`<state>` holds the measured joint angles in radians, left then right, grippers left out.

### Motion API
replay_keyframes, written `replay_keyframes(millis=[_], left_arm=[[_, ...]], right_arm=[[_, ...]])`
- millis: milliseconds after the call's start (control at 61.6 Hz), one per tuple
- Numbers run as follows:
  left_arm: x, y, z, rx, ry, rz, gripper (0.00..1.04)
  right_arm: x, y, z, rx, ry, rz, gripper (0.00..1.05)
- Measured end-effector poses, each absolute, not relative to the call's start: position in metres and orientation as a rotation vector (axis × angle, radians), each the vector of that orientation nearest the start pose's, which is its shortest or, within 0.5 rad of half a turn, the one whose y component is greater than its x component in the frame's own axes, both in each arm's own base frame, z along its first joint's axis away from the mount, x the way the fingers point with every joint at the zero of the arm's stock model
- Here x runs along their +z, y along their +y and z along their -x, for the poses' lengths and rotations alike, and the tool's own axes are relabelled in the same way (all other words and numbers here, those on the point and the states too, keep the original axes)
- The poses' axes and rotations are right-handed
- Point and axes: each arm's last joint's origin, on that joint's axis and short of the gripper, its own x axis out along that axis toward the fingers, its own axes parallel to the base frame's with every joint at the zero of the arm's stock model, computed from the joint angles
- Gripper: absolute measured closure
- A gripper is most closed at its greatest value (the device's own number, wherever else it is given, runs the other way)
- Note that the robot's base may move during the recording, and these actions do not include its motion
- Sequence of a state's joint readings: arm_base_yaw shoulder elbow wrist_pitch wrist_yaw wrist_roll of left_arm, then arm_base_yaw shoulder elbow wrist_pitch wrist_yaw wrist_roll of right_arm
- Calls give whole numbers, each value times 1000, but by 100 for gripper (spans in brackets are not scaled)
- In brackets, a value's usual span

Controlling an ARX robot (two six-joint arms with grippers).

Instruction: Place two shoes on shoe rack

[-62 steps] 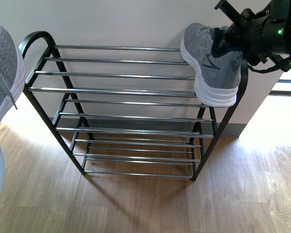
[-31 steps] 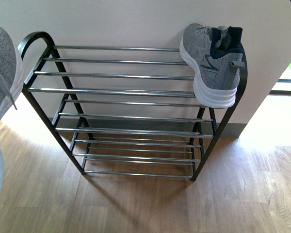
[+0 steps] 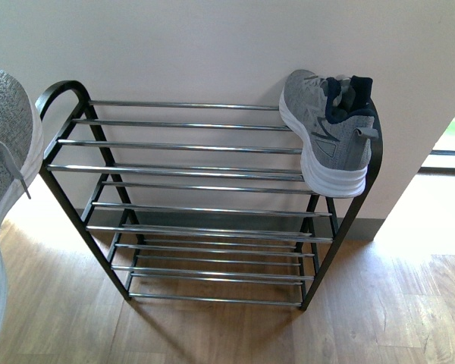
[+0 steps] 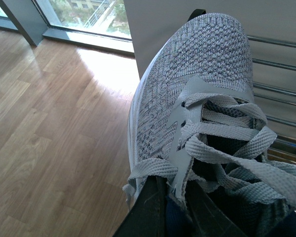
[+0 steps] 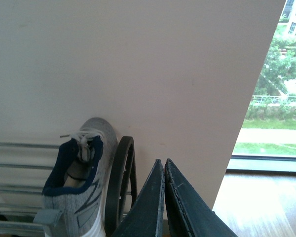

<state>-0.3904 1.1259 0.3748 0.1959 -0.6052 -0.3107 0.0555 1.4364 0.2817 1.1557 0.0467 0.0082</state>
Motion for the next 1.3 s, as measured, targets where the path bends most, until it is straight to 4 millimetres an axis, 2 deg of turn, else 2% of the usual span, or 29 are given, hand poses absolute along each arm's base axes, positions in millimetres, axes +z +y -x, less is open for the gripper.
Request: replay_keyframes(millis=[162, 487, 811, 1298], left_arm=[[170, -63, -195, 281, 449, 38, 103], [170, -62, -195, 281, 449, 38, 103], [170, -63, -195, 281, 449, 38, 103], [170, -63, -195, 281, 449, 38, 103]], right_arm=[[160, 0, -212, -5, 18, -6, 103], [161, 0, -172, 0, 18, -6, 103], [162, 0, -149, 1, 16, -6, 103], [171, 0, -129, 1, -13, -6, 103]])
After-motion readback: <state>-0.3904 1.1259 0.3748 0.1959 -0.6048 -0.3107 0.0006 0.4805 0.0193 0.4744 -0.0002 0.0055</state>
